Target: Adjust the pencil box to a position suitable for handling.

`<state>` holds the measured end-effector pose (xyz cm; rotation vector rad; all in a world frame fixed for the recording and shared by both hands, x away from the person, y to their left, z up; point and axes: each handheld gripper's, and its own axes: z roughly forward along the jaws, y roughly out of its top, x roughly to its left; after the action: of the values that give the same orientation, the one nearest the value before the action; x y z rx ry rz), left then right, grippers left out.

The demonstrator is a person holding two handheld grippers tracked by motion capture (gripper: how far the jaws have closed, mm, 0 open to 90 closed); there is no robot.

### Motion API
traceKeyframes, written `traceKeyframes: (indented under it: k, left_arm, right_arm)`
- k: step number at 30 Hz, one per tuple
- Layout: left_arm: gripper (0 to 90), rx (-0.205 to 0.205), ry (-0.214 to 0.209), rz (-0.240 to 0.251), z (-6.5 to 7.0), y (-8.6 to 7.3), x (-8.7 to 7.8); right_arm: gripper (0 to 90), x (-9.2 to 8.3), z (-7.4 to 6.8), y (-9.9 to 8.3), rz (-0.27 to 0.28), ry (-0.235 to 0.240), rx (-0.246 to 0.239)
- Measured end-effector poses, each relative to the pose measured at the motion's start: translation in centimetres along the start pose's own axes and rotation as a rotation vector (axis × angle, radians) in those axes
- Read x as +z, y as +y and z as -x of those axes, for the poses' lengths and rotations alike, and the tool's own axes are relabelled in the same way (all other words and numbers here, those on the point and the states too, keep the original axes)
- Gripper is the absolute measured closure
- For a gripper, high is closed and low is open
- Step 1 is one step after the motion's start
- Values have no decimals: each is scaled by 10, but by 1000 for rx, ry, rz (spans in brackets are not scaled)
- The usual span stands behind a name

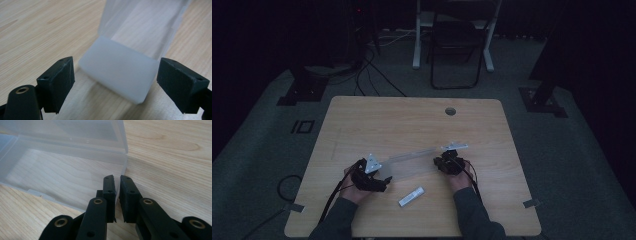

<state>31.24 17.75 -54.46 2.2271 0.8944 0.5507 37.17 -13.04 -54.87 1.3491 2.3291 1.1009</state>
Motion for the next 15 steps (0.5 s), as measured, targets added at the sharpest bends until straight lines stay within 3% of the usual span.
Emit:
traceKeyframes:
  k: [8, 15]
  left_arm:
    - [128, 31, 18, -26, 2, 0, 4]
    - [151, -11, 53, -36, -4, -2, 4]
  right_arm:
    - [841, 4, 1, 3, 3, 20, -6]
    - [797, 12, -2, 11, 3, 39, -19]
